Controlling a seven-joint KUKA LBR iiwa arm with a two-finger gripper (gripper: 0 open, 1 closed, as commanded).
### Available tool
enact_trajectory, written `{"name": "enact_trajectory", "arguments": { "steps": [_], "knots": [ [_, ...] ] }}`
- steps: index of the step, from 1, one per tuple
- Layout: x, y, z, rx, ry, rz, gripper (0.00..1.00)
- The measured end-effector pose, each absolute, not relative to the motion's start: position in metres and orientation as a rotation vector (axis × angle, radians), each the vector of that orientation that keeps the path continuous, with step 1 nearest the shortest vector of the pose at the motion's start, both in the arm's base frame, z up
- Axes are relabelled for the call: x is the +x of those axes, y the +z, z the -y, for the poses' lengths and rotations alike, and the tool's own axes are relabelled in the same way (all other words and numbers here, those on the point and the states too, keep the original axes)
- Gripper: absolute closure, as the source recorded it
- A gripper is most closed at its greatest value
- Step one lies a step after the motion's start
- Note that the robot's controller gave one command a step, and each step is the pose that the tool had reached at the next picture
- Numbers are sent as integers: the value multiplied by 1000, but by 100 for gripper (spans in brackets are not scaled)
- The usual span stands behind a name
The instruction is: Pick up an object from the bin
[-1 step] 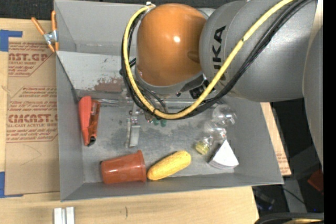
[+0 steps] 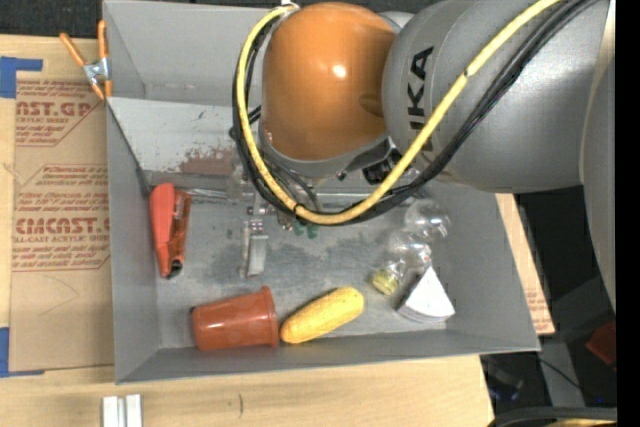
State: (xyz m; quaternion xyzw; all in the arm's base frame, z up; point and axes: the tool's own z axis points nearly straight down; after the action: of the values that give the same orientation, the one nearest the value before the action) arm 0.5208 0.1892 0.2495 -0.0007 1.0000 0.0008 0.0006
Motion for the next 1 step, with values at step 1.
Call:
{"name": "enact_trajectory", "arguments": {
  "steps": [1],
  "knots": [
    [510,217,-170,-122,4,-3135,0]
  ]
}}
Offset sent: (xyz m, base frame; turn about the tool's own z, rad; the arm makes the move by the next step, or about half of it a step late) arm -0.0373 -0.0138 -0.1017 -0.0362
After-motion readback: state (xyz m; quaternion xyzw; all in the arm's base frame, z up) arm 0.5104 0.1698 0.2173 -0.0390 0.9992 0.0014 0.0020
